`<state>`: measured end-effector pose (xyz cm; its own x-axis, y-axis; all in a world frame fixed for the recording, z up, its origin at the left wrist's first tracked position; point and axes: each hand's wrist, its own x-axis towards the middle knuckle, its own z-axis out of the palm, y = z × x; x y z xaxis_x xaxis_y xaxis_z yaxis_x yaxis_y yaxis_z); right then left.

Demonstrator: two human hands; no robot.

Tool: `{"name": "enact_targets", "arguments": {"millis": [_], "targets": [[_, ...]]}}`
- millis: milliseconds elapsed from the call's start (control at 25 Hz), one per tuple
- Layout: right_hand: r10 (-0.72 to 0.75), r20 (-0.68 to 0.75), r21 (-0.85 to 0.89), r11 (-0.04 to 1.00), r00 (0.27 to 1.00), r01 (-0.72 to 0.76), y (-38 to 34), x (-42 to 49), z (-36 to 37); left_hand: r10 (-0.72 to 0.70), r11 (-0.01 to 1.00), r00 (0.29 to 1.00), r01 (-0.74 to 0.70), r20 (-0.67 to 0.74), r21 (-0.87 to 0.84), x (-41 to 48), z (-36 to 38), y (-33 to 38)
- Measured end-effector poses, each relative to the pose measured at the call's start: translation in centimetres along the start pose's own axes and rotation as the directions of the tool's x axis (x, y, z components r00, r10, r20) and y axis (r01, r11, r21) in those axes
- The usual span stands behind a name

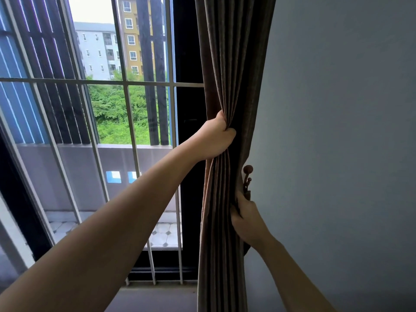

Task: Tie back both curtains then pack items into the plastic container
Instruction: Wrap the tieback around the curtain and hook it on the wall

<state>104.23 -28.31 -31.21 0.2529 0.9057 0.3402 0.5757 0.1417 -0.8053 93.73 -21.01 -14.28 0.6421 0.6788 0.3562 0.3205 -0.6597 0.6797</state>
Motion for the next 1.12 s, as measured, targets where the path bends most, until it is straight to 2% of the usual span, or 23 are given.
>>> {"name": "enact_targets", "arguments": {"millis": [120, 240, 360, 480, 600, 640, 720, 800, 880, 1120], "targets": [[-0.075, 0.002, 0.003, 0.997, 0.997, 0.075, -0.2, 0.1, 0.4, 0.0, 1.0, 1.0, 0.001, 0.025, -0.03, 0.0, 0.0, 0.2], [-0.065, 0.034, 0.034, 0.997, 0.997, 0.064, 0.4, 0.3, 0.1, -0.007, 0.997, 0.998, 0.011, 0.057, -0.072, -0.2, 0.0, 0.2], [-0.056, 0.077, -0.01, 0.998, 0.995, 0.056, 0.9, 0.5, -0.1, -0.003, 0.996, 0.998, 0.009, 0.063, -0.089, -0.3, -0.2, 0.3], [-0.031, 0.164, -0.011, 0.999, 0.986, 0.033, 0.0, 0.3, 0.6, -0.008, 0.997, 0.999, 0.011, 0.044, -0.08, -0.3, 0.1, 0.6], [-0.056, 0.238, 0.094, 0.995, 0.97, 0.035, -0.4, -0.5, 1.5, 0.011, 1.0, 0.999, -0.011, -0.039, 0.004, -0.4, 1.0, 0.7], [-0.067, 0.227, 0.164, 0.986, 0.972, 0.029, -0.3, -0.6, 1.7, 0.018, 0.998, 0.997, -0.013, -0.08, 0.059, -0.3, 1.2, 0.6], [-0.062, 0.103, 0.284, 0.958, 0.993, 0.03, -0.2, 0.0, 2.3, 0.017, 0.991, 0.991, 0.001, -0.132, 0.132, -0.2, 1.3, 0.4], [-0.003, -0.072, 0.336, 0.942, 0.997, 0.027, -0.6, 1.8, 1.9, -0.005, 0.996, 0.993, 0.014, -0.115, 0.083, -0.1, 1.2, 0.0], [0.035, -0.177, 0.361, 0.932, 0.984, 0.031, -1.9, 4.5, 0.7, -0.013, 1.0, 0.995, 0.014, -0.1, 0.014, -0.2, 1.2, -0.2], [-0.098, -0.254, 0.416, 0.887, 0.962, 0.2, -6.5, 11.2, -3.9, -0.012, 0.986, 0.987, -0.016, -0.163, -0.167, -1.0, 1.0, -0.3]]}}
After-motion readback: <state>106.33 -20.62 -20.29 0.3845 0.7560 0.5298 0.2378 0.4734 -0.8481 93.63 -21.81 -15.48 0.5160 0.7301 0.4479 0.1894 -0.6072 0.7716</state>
